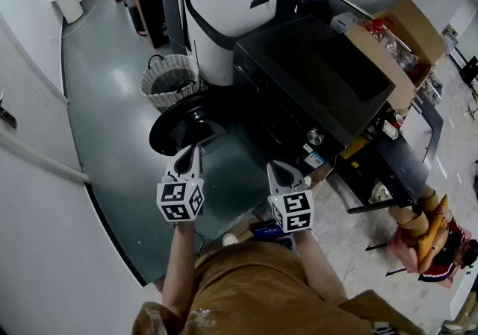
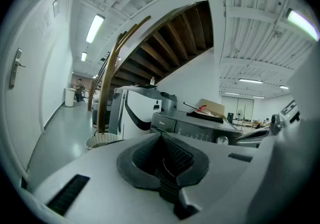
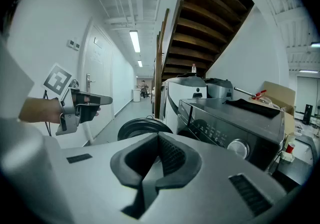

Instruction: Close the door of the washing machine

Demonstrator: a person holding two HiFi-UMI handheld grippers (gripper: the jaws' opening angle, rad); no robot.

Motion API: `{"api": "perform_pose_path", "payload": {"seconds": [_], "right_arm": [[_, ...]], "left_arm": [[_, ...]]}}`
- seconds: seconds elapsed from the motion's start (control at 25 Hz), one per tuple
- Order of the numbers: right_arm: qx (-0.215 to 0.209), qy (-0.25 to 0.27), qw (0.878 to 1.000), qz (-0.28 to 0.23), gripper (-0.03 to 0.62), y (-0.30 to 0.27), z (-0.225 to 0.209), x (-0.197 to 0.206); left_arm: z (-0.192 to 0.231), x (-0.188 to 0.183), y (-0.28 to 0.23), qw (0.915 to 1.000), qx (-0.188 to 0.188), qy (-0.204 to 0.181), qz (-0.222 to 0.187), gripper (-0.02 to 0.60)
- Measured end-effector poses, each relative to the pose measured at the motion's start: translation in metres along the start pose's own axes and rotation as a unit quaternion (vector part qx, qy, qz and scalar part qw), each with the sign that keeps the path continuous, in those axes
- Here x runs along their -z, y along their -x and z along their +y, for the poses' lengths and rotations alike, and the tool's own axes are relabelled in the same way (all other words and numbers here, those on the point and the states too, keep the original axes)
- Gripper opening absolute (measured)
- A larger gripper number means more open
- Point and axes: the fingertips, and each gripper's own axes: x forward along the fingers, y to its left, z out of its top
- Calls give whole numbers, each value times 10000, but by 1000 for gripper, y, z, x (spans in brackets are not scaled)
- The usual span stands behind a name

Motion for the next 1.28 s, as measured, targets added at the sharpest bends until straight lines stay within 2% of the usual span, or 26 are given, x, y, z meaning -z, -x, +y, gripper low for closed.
{"api": "perform_pose_path", "payload": {"seconds": [0.48, 0.68, 0.76, 0.84, 0.88, 1.28], "right_arm": [[-26, 6, 10000, 74, 11, -7, 1, 4], [2, -106, 9999, 25, 11, -12, 0, 6], [2, -147, 9999, 51, 11, -16, -1, 8], [-16, -168, 9998, 133, 11, -21, -2, 13], [-33, -177, 9997, 175, 11, -24, -1, 15], [-365, -105, 9979, 522, 11, -56, 1, 30]], "left_arm": [[7, 8, -5, 10000, -3, 80, 45, 28], [18, 18, -9, 9995, -31, 296, 102, 29], [25, 23, -13, 9990, -36, 429, 121, 51], [31, 30, -18, 9987, -63, 486, 169, 161], [34, 33, -21, 9987, -92, 460, 208, 177], [66, 57, -52, 9971, -323, 421, 548, 195]]}}
